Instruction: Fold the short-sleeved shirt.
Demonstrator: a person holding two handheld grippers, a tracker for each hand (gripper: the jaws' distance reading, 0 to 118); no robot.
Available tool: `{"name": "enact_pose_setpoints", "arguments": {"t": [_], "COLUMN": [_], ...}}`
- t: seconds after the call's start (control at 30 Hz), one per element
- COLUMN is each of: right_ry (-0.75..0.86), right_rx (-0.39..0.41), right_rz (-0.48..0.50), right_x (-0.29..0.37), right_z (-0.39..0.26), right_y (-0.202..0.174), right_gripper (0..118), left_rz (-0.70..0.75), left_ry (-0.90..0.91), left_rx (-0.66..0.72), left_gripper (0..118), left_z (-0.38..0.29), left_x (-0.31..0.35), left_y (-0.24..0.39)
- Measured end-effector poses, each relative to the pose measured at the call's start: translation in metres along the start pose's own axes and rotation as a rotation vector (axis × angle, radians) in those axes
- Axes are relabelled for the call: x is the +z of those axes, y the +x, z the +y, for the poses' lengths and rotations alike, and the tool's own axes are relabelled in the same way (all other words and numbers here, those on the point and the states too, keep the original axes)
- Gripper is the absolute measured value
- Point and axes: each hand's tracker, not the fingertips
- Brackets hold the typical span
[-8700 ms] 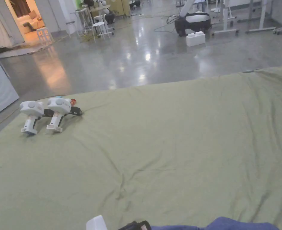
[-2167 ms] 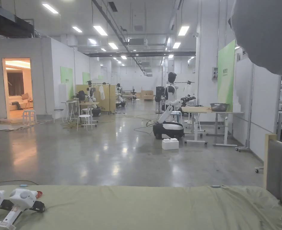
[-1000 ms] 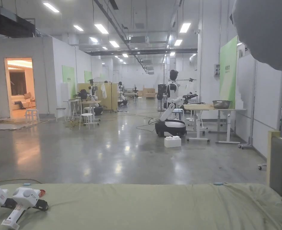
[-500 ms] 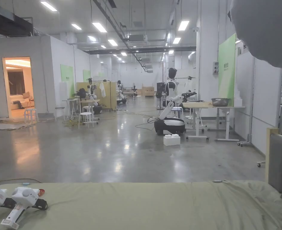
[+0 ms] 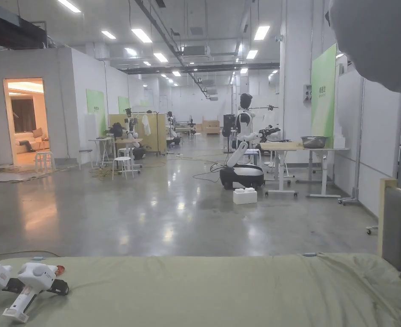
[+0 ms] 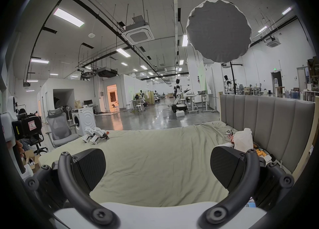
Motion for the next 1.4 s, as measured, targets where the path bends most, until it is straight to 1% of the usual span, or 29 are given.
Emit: {"name": "enact_pose_setpoints", "arguments": {"t": [0.27, 0.37, 0.43, 0.47, 0.53, 0.6, 0.67, 0.73, 0.83, 1.03, 1.23, 1.4], "right_ry": [-0.039, -0.083, -0.109, -0.141, -0.203, -0.209, -0.202, -0.191, -0.181, -0.199, -0.179, -0.179], "right_rx": [-0.029, -0.114, -0.189, -0.220, -0.239, -0.228, -0.233, -0.221, -0.195, -0.237, -0.194, -0.201], "right_rz": [-0.002, 0.044, 0.021, -0.011, -0.053, -0.104, -0.162, -0.186, -0.163, -0.122, -0.134, -0.124], "right_x": [-0.004, -0.006, -0.006, -0.006, -0.008, -0.008, -0.007, -0.006, -0.004, -0.005, -0.005, -0.005], "right_z": [0.005, 0.010, 0.014, 0.016, 0.021, 0.023, 0.024, 0.024, 0.024, 0.025, 0.027, 0.030], "right_y": [-0.003, -0.002, -0.003, -0.005, -0.008, -0.012, -0.015, -0.019, -0.019, -0.020, -0.023, -0.023], "right_gripper": [118, 118, 118, 118, 118, 118, 118, 118, 118, 118, 118, 118], "left_rz": [-0.002, -0.004, -0.004, -0.004, -0.005, -0.012, -0.019, -0.022, -0.029, -0.029, -0.020, -0.019], "left_ry": [-0.009, -0.012, -0.014, -0.015, -0.018, -0.031, -0.035, -0.031, -0.030, -0.025, -0.025, -0.021], "left_rx": [-0.005, 0.008, 0.020, 0.024, 0.027, 0.023, 0.015, 0.012, 0.020, 0.018, 0.019, 0.029], "left_gripper": [118, 118, 118, 118, 118, 118, 118, 118, 118, 118, 118, 118], "left_z": [-0.001, -0.001, -0.002, -0.002, -0.002, -0.002, -0.003, -0.003, -0.002, 0.000, 0.000, 0.001], "left_x": [-0.001, -0.002, -0.002, -0.002, -0.002, -0.003, -0.003, -0.002, -0.002, -0.002, -0.001, -0.001], "left_y": [0.001, 0.000, -0.001, -0.001, -0.001, -0.001, 0.001, 0.002, 0.002, 0.001, -0.002, -0.003]}}
